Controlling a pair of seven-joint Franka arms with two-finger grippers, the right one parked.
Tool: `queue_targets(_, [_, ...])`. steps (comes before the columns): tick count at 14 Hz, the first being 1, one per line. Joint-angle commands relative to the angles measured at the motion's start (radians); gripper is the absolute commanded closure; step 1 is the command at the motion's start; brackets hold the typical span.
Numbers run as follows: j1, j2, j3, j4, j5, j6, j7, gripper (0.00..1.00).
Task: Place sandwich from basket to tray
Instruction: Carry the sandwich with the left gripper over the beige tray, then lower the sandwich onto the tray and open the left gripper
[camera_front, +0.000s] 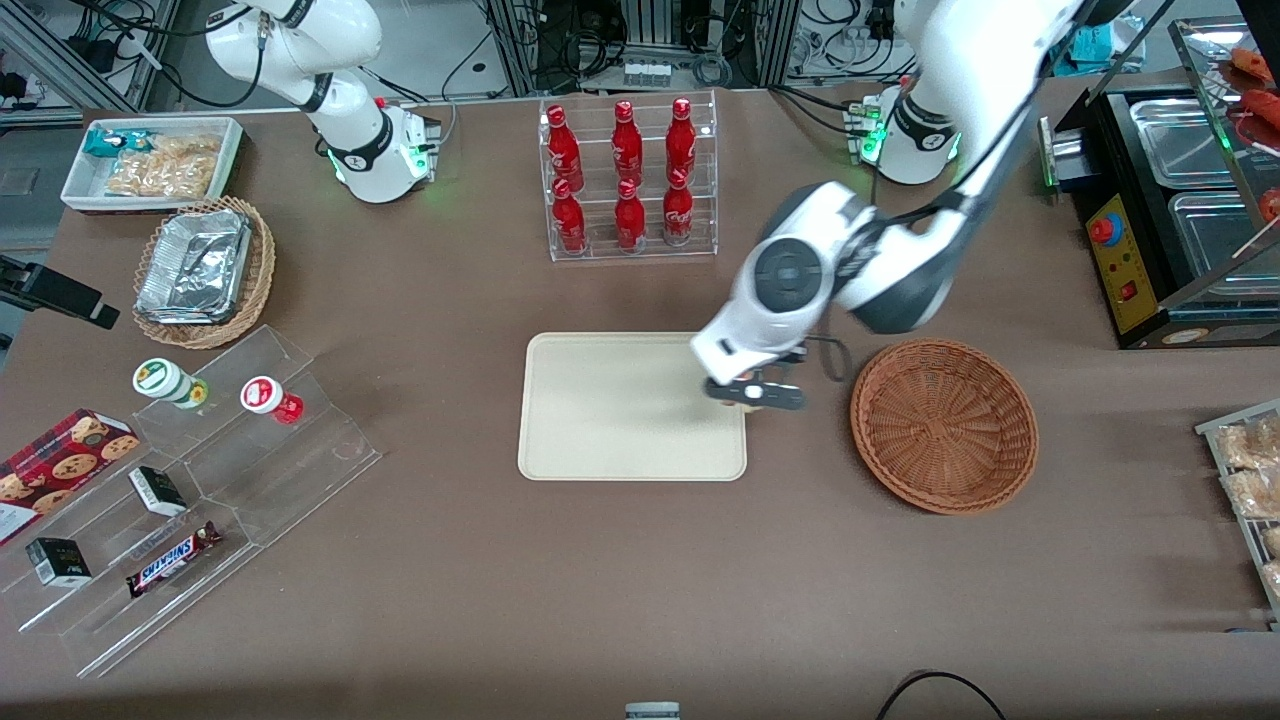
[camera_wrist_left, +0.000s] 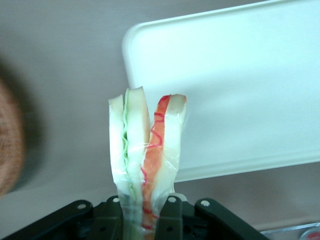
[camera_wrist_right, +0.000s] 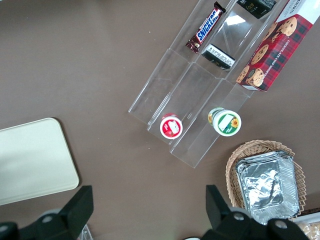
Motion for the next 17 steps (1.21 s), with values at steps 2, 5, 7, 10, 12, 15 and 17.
queue_targets(2, [-0.147, 0.236, 0.019, 0.227, 0.081, 0.028, -0.192, 0.9])
queue_targets(5, [-0.192, 0.302, 0.022, 0.268, 0.109, 0.071, -0.256, 0.87])
queue_targets(7, [-0.196, 0.334, 0.022, 0.268, 0.109, 0.137, -0.266, 0.8])
queue_targets(10, [-0.212, 0.354, 0.024, 0.27, 0.109, 0.151, -0.272, 0.67])
queue_targets(12, [-0.203, 0.348, 0.03, 0.265, 0.108, 0.16, -0.275, 0.0])
queue_targets(15, [-0.192, 0.205, 0.086, 0.232, 0.044, 0.116, -0.383, 0.0])
queue_targets(17, [-0.171, 0.039, 0.157, 0.183, -0.033, 0.015, -0.398, 0.0])
